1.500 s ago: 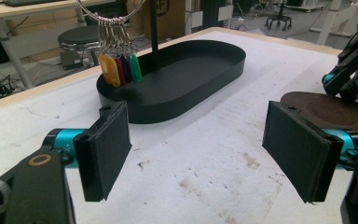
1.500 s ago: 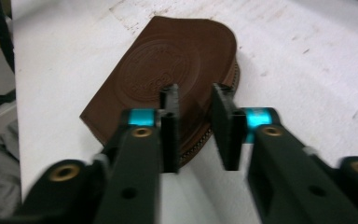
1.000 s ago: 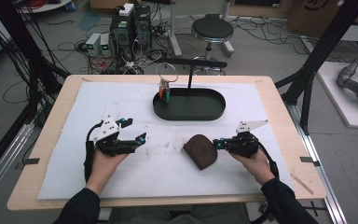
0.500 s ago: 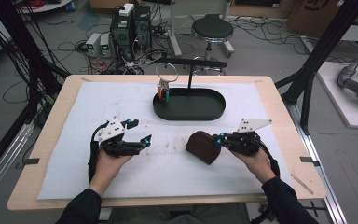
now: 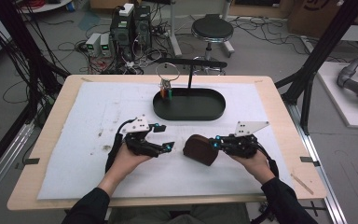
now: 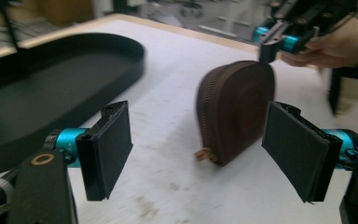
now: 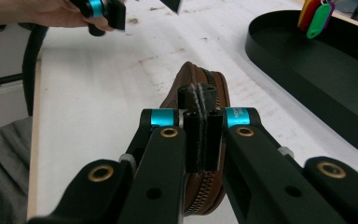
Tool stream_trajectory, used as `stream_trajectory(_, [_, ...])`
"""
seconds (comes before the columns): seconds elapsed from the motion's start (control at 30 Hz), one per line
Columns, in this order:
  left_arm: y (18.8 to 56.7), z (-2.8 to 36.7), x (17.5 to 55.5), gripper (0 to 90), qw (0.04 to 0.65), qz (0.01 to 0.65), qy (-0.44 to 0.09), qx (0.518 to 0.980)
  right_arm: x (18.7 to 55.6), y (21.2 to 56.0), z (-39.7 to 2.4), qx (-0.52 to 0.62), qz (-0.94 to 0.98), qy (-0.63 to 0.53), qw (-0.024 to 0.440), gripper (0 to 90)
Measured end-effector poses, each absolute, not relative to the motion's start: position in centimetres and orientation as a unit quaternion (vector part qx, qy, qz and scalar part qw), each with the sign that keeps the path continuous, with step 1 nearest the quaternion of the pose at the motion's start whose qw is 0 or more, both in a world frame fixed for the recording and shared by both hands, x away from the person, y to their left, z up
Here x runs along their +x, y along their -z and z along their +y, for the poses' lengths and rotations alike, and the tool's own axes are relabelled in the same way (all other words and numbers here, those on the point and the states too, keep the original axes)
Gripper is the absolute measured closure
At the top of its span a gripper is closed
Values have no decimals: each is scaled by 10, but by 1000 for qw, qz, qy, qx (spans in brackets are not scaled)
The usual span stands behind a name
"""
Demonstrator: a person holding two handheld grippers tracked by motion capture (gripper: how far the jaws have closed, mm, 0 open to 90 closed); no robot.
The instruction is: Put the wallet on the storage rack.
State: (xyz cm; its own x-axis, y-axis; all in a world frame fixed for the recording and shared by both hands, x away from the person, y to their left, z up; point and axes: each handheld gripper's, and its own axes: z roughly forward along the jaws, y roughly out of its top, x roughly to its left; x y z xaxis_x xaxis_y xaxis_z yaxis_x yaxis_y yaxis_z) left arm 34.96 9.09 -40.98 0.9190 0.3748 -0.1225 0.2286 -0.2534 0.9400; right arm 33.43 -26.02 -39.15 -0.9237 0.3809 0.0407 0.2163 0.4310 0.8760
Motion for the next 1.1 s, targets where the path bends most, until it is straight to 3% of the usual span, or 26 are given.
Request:
stream_trajectory(0.47, [424,46,370,355,548,144,-28,823,333,391,-257,160,846,-503,73,900])
stream_trajectory(0.53, [426,44,370,484,541,133,-27,830,333,391,-257,159,846,-503,72,895])
stream_trajectory(0.57, [426,43,368,484,537,123,-30,834,333,391,-257,159,846,-503,72,895])
stream_trajectory(0.6, [426,41,366,541,531,114,-39,839,333,391,-257,159,846,-503,71,888])
stream_trajectory(0.7, [426,41,366,586,522,110,-53,844,334,392,-257,156,849,-500,64,753])
stream_trajectory(0.73, [426,41,366,586,518,110,-55,846,334,392,-257,156,849,-500,64,753])
stream_trajectory(0.77, [426,42,366,596,516,109,-57,848,334,392,-258,169,844,-505,69,608])
stream_trajectory(0.83, [426,42,365,598,513,106,-58,850,336,392,-260,176,843,-504,64,602])
stream_trajectory(0.9, [425,41,364,609,511,102,-61,851,340,397,-264,197,841,-502,53,435])
stream_trajectory(1.1, [424,40,362,628,517,108,-52,848,345,406,-269,211,844,-493,18,371])
